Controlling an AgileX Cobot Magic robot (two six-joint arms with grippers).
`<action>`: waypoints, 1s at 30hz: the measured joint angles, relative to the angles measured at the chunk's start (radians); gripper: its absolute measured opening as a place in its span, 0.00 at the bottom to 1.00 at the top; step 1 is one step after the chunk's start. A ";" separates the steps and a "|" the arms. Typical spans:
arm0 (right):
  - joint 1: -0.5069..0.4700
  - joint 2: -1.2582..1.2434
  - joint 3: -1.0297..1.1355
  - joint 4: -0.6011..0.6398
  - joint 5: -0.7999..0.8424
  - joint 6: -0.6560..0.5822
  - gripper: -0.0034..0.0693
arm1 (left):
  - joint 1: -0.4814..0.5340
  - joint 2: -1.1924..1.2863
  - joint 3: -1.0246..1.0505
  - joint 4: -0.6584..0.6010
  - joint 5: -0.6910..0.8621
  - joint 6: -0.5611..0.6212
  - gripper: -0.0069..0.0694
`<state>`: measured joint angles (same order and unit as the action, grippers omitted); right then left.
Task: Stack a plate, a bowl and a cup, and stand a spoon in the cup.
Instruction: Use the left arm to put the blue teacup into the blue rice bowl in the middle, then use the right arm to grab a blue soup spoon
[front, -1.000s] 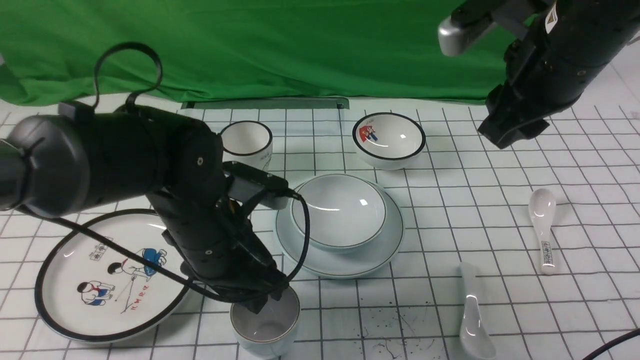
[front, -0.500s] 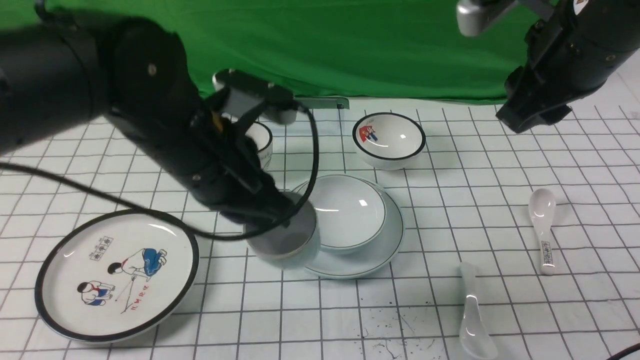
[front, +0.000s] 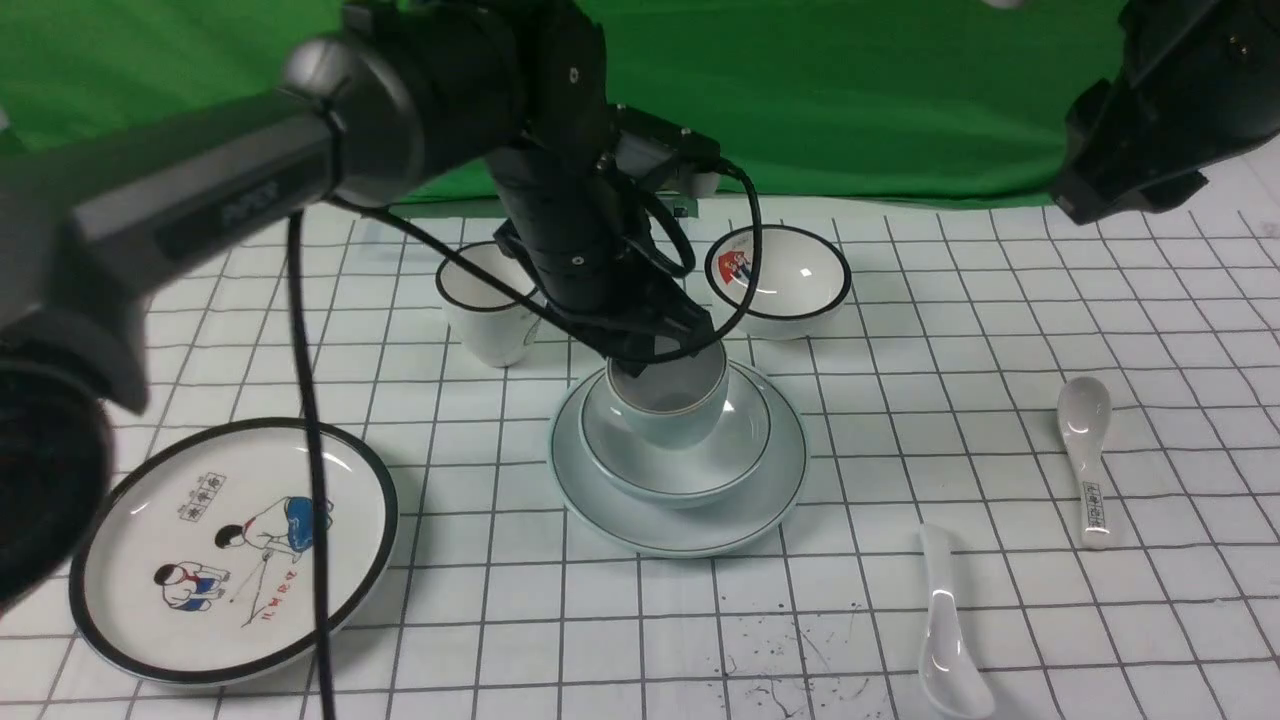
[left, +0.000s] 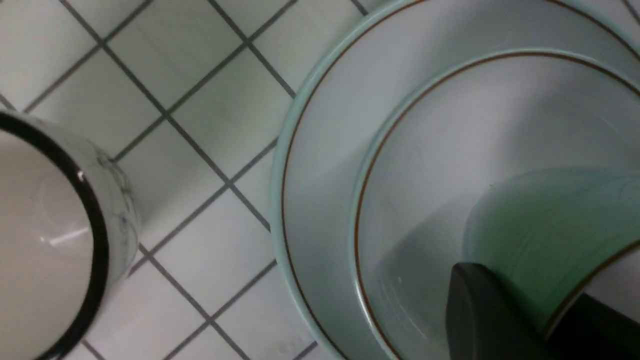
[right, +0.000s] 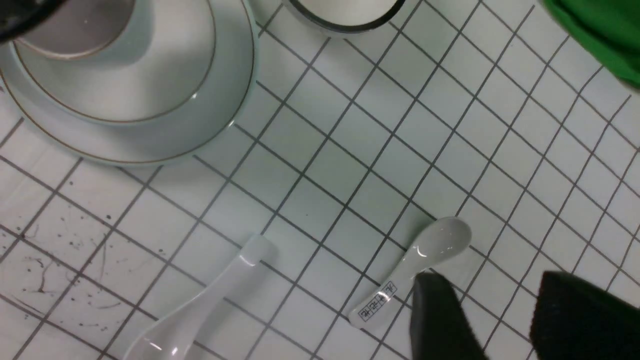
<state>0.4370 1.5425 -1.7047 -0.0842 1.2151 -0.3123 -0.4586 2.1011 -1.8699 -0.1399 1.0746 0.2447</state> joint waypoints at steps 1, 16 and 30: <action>0.000 -0.002 0.003 -0.002 0.000 0.000 0.47 | 0.000 0.022 -0.015 0.000 0.007 -0.002 0.09; -0.100 -0.006 0.277 -0.064 -0.083 0.172 0.47 | 0.000 0.045 -0.071 0.019 0.035 -0.012 0.49; -0.114 -0.006 0.624 0.224 -0.424 0.168 0.66 | 0.000 -0.353 -0.102 0.161 0.133 -0.098 0.50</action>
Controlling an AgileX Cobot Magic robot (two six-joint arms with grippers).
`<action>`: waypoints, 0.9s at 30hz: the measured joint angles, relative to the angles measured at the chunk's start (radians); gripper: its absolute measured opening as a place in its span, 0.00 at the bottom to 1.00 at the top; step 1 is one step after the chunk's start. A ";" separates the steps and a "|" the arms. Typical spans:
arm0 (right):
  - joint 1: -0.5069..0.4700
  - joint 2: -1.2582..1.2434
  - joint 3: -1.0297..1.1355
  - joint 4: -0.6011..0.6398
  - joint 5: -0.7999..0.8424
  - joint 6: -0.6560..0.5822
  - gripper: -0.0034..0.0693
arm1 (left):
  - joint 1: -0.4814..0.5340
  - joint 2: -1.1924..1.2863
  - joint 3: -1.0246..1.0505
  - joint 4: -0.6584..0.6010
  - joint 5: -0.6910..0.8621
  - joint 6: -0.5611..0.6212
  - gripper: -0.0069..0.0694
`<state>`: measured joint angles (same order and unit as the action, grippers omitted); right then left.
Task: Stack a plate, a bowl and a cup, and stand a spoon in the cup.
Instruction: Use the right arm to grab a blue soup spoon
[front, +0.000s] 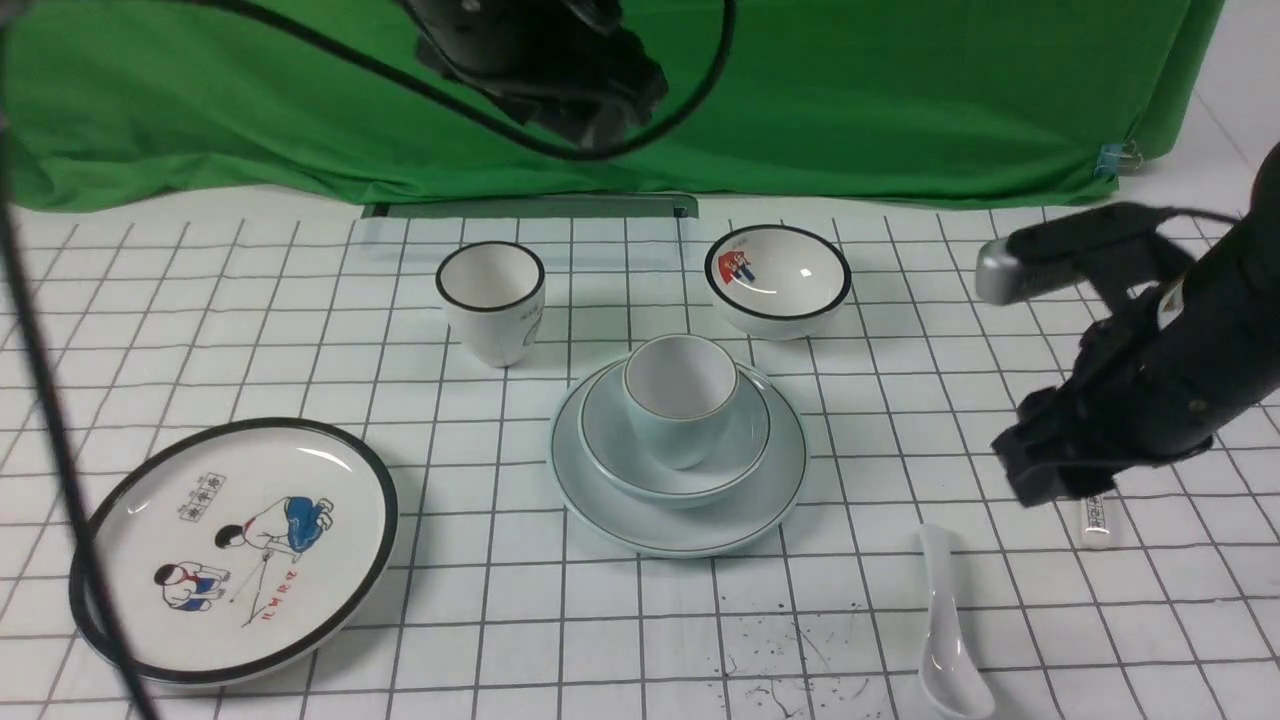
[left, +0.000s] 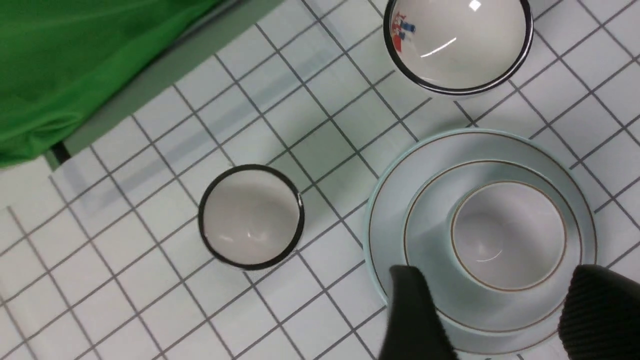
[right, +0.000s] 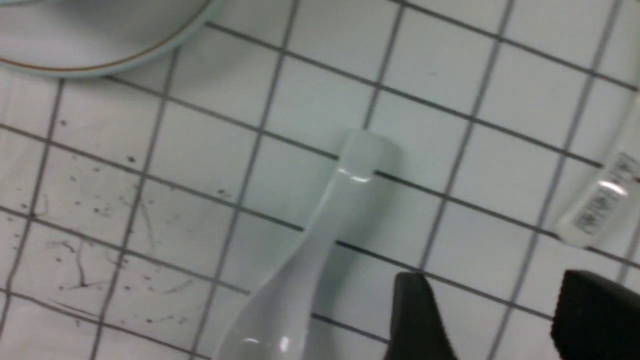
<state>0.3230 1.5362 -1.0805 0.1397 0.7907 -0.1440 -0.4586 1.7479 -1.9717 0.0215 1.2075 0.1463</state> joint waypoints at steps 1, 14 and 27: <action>0.010 0.000 0.022 0.007 -0.035 0.008 0.69 | 0.000 -0.029 0.021 0.008 0.001 -0.007 0.45; 0.082 0.181 0.133 0.016 -0.375 0.091 0.81 | 0.000 -0.429 0.577 0.020 -0.143 -0.037 0.04; 0.082 0.229 0.132 0.013 -0.368 0.090 0.30 | 0.000 -0.505 0.762 0.019 -0.238 -0.076 0.04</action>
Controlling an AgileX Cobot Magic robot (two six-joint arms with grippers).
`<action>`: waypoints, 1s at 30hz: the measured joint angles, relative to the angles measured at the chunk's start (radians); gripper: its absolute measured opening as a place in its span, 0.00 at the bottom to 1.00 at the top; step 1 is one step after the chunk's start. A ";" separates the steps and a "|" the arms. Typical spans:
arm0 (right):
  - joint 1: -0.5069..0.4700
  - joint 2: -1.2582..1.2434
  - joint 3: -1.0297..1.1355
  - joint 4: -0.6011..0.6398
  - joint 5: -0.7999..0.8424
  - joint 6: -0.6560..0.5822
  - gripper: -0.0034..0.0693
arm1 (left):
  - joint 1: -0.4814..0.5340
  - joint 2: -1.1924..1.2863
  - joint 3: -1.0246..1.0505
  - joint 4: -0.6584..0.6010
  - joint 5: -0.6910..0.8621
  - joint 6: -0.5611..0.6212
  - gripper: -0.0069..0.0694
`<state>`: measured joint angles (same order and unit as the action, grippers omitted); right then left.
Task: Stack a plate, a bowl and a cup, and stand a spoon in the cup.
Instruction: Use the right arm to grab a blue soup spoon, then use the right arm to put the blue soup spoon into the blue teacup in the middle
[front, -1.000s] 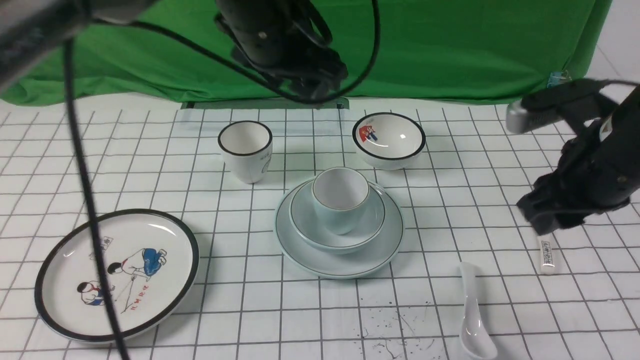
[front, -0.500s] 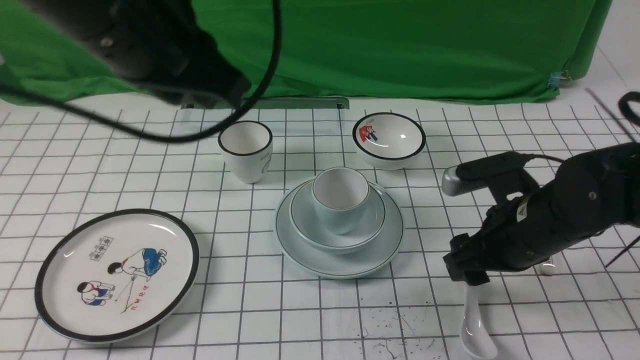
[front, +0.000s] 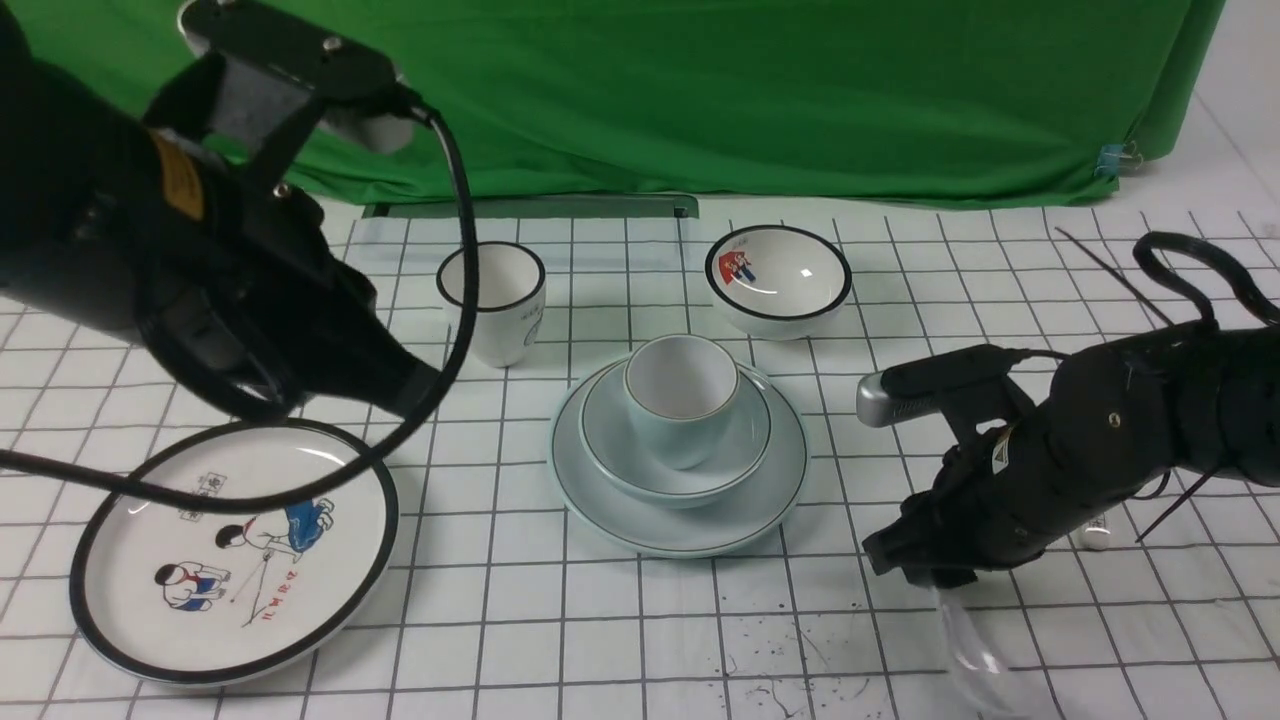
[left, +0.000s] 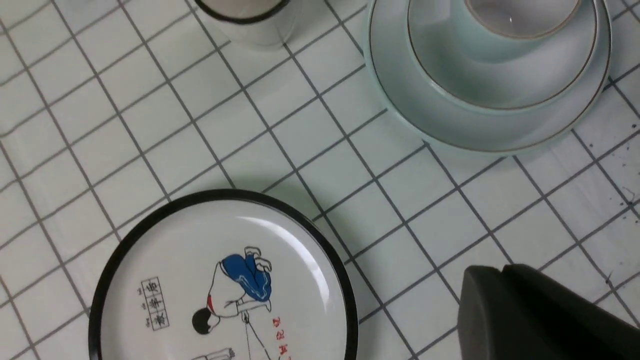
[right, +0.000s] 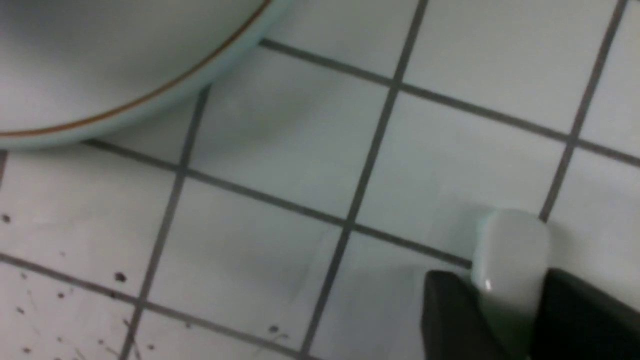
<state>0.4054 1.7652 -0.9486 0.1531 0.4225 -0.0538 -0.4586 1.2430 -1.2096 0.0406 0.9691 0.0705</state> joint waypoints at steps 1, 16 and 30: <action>0.000 -0.002 0.000 0.000 0.003 -0.003 0.29 | 0.000 0.000 0.000 0.000 -0.002 0.000 0.04; 0.013 -0.236 -0.126 0.002 -0.310 -0.043 0.30 | 0.000 -0.009 0.015 0.070 -0.101 -0.016 0.04; 0.229 -0.034 -0.127 -0.002 -1.051 -0.027 0.30 | 0.000 -0.284 0.476 0.040 -0.541 -0.126 0.05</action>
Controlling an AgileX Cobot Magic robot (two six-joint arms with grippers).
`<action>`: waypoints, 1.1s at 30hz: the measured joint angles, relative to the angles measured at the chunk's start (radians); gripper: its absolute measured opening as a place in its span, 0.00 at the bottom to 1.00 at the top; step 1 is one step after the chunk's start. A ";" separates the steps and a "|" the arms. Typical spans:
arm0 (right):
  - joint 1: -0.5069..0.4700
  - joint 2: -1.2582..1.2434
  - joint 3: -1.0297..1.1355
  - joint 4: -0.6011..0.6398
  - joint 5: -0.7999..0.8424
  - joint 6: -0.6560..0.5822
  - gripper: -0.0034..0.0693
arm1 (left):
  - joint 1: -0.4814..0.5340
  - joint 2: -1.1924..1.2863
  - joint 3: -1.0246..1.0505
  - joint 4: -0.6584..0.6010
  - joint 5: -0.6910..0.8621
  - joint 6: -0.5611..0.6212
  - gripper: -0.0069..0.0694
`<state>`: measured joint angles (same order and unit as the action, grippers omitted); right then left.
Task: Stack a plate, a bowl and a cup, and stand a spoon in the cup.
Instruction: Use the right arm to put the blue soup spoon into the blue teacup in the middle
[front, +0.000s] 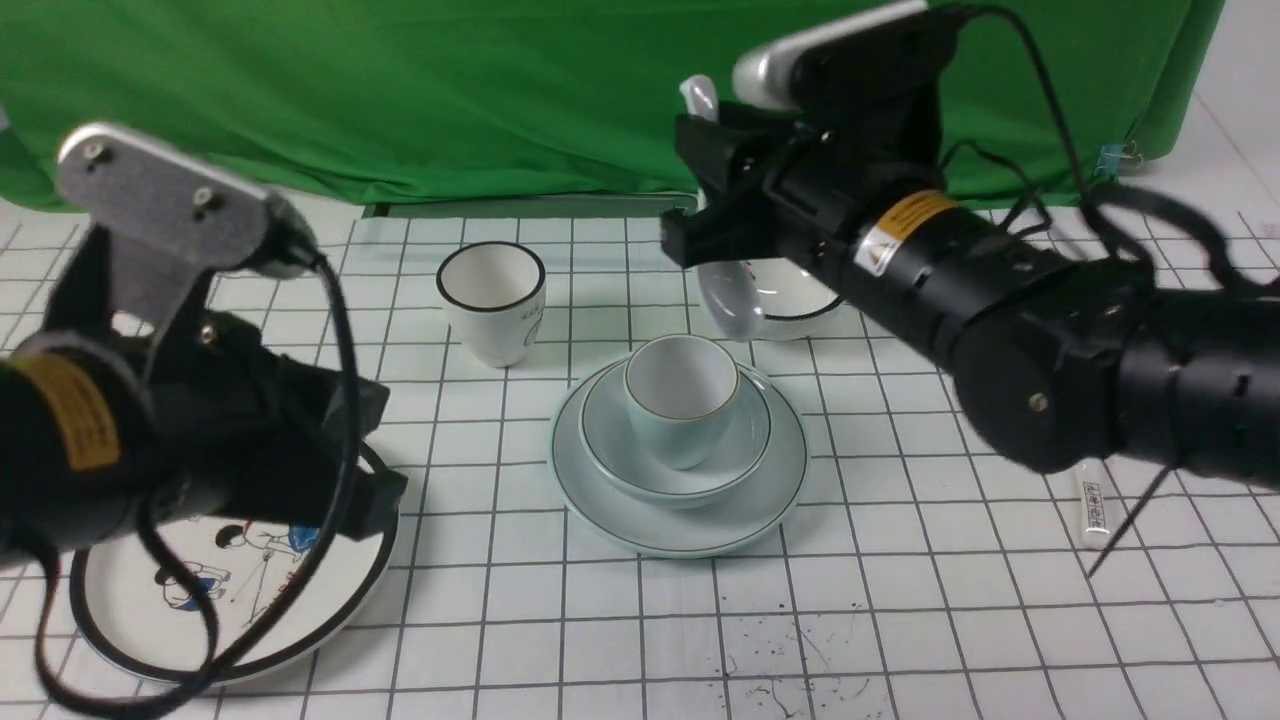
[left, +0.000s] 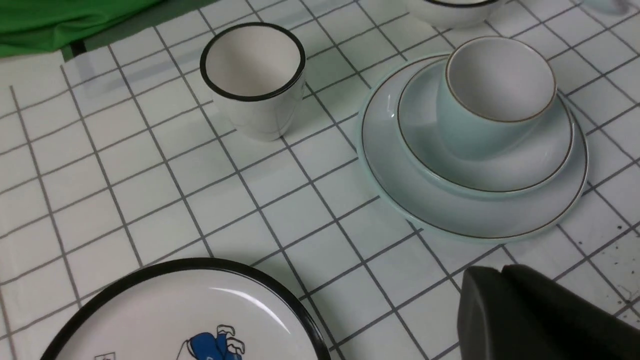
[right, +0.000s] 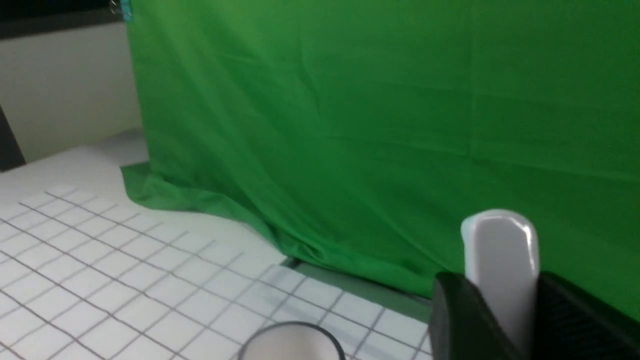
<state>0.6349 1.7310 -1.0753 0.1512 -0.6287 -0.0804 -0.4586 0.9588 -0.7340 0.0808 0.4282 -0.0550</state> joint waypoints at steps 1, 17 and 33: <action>0.002 0.010 0.000 0.000 -0.014 -0.001 0.30 | 0.000 -0.007 0.011 0.000 -0.008 -0.001 0.05; 0.009 0.187 0.000 0.001 -0.126 -0.044 0.34 | 0.000 -0.044 0.042 0.001 -0.065 -0.011 0.05; 0.009 -0.122 0.000 0.001 0.226 -0.115 0.20 | 0.000 -0.296 0.094 -0.040 0.053 -0.023 0.05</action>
<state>0.6442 1.6087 -1.0753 0.1521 -0.4030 -0.1952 -0.4586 0.6625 -0.6404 0.0404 0.4816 -0.0776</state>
